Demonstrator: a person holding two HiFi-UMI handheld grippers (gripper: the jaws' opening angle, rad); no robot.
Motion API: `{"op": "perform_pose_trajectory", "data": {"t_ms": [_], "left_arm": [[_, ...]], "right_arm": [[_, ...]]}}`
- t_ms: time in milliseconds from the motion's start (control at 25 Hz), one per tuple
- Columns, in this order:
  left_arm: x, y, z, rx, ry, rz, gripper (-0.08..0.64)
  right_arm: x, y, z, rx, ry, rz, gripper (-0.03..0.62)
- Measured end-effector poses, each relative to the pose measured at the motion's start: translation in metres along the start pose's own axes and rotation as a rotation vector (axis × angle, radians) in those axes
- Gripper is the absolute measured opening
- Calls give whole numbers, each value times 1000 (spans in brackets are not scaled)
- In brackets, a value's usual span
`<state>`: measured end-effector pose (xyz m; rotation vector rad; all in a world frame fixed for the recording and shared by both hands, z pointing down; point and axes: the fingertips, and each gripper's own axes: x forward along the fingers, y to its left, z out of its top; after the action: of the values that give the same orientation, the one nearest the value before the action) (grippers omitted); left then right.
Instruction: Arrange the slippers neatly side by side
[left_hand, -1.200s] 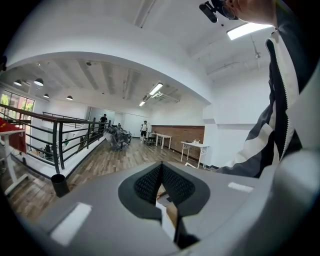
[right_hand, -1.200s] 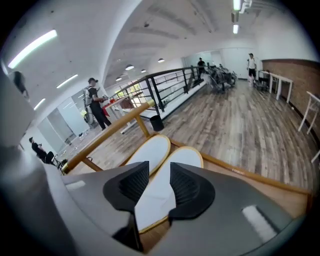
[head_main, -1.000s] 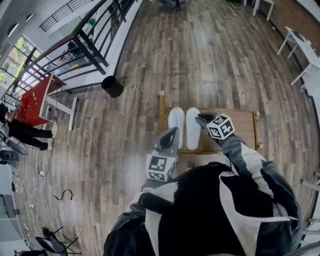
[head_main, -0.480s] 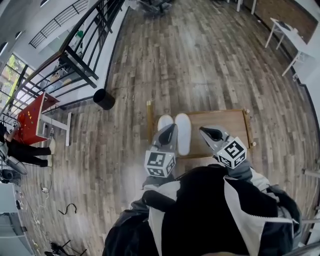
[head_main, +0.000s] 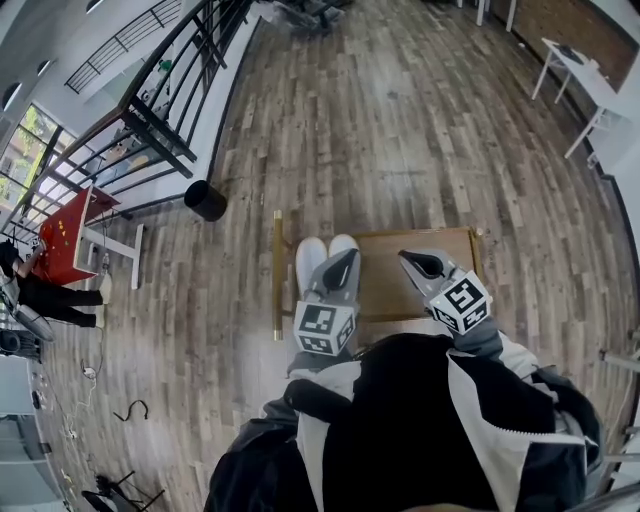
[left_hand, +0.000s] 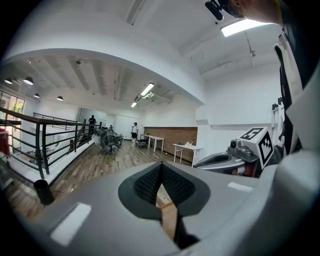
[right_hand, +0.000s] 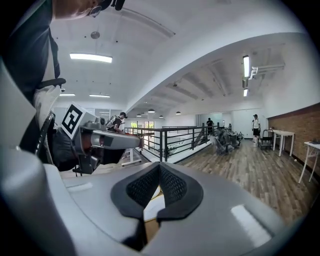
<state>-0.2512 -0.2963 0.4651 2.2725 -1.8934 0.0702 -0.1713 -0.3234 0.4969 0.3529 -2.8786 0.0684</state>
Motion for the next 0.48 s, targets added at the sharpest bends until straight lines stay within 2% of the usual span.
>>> {"op": "perform_pose_trajectory", "data": {"t_ms": [280,480], "left_arm": [[16,-31,-4,-9,8,46,12],[22,-48,-8,-15,7,74,12]], "right_arm": [[-25,-23,-6,27,3,43,0],[-36,-27,-12,12,7,81,0]]}}
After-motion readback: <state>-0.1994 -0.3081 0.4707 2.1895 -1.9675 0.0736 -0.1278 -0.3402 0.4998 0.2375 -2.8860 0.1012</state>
